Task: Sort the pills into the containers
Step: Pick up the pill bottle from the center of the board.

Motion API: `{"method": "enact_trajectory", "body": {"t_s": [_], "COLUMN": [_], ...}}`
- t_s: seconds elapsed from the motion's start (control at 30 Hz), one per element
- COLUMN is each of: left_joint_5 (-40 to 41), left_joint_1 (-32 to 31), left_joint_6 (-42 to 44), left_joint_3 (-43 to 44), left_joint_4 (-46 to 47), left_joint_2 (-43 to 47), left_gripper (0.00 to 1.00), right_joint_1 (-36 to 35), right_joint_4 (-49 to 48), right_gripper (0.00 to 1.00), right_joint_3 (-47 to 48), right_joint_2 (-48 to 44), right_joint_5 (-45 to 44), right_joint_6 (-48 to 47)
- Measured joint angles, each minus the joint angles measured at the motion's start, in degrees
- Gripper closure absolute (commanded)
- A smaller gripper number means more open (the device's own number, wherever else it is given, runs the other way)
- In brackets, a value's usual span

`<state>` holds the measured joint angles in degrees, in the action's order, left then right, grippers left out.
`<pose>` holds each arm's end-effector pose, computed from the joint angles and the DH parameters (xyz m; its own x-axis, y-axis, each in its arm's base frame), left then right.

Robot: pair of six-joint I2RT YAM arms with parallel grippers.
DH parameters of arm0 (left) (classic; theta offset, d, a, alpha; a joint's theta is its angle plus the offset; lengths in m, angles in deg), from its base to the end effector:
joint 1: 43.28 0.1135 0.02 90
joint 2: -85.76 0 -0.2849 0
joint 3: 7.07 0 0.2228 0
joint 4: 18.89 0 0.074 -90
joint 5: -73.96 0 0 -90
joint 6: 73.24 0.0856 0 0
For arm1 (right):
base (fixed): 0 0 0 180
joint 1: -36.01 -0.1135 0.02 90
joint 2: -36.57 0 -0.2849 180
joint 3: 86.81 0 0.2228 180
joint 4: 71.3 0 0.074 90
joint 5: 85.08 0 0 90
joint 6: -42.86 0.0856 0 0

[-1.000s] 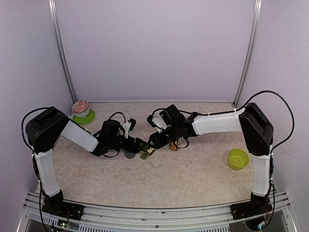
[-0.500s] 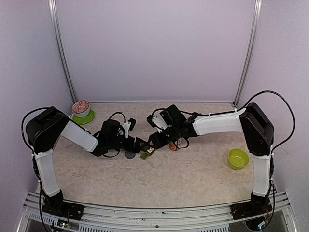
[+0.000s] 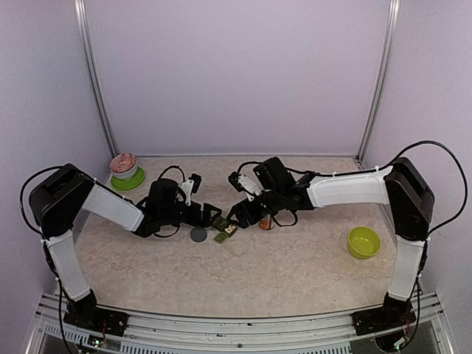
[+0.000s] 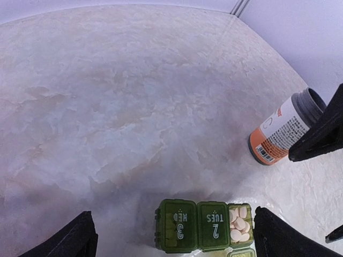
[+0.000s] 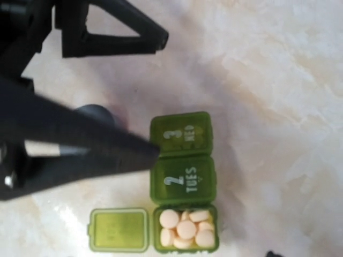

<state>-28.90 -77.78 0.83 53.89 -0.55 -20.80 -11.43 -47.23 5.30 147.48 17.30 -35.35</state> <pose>0.3164 -0.2406 0.1553 -0.5593 0.0597 -0.8268 0.5842 0.7360 -0.3420 0.2896 0.3425 0.2006 -0.6192 -0.3792 -0.6876 -0.7143 0.6358 0.2925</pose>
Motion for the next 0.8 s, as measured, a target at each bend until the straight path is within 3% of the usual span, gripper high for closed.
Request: {"method": "enact_trajectory", "body": {"t_s": [0.17,0.47,0.8], "left_joint_5": [3.69,13.38,17.90], "left_joint_1": [0.00,-1.20,-7.58], "left_joint_6": [-1.31,-1.42,-0.57], "left_joint_3": [0.04,0.87,0.87], "left_joint_4": [-3.69,-19.08,-29.14], "left_joint_2": [2.99,9.29,10.64], "left_gripper": [0.01,0.01,0.01], "right_joint_1": [0.00,0.00,0.07], "right_joint_4": [-1.11,-2.08,-2.43], "right_gripper": [0.25,0.23,0.10], "right_joint_3": [-2.58,-6.56,-10.97], "right_joint_2": [-2.54,-7.15,-13.03], "right_joint_5": [0.02,-1.03,-5.75], "right_joint_6": [-1.40,-3.69,-4.83]}}
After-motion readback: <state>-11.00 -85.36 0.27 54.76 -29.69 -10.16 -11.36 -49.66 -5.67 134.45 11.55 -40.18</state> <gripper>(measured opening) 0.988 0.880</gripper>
